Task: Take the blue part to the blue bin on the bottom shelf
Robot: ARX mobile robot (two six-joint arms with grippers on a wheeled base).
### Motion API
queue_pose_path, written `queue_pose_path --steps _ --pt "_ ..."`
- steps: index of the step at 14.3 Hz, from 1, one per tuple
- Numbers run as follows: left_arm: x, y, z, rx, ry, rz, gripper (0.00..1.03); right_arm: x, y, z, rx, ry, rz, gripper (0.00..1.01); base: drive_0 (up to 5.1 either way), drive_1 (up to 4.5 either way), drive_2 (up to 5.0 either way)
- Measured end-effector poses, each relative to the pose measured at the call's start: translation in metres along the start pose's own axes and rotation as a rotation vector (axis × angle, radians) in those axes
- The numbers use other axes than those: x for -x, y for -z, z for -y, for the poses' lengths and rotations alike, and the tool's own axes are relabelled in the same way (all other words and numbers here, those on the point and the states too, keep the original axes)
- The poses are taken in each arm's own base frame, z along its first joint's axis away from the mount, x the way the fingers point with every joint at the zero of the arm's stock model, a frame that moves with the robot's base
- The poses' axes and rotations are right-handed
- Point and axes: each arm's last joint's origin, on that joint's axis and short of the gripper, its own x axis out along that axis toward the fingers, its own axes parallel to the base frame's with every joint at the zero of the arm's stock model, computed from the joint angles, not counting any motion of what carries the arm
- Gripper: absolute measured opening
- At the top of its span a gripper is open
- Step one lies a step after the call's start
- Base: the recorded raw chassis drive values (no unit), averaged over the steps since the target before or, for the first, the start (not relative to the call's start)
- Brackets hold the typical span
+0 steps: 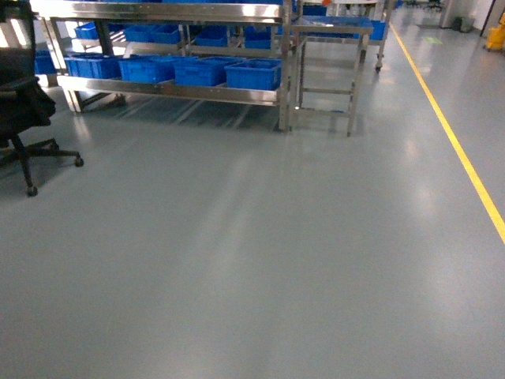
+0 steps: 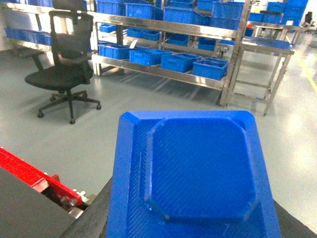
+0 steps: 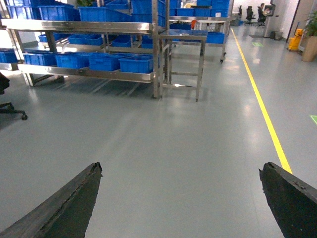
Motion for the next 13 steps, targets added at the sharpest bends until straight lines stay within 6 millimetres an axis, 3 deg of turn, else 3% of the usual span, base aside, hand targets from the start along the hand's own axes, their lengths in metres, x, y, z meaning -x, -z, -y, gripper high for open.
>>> queue_pose_path --steps 11,13 --pt "-0.0002 0.0002 0.0001 -0.001 0.000 -0.002 0.43 0.0000 0.0000 0.0000 0.000 0.000 0.000 0.98 -1.6 -1.59 -1.6" --pt "-0.0003 0.0004 0.0005 -0.003 0.005 -0.004 0.43 0.0000 0.0001 0.0000 0.000 0.001 -0.001 0.98 -0.1 1.89 -2.2"
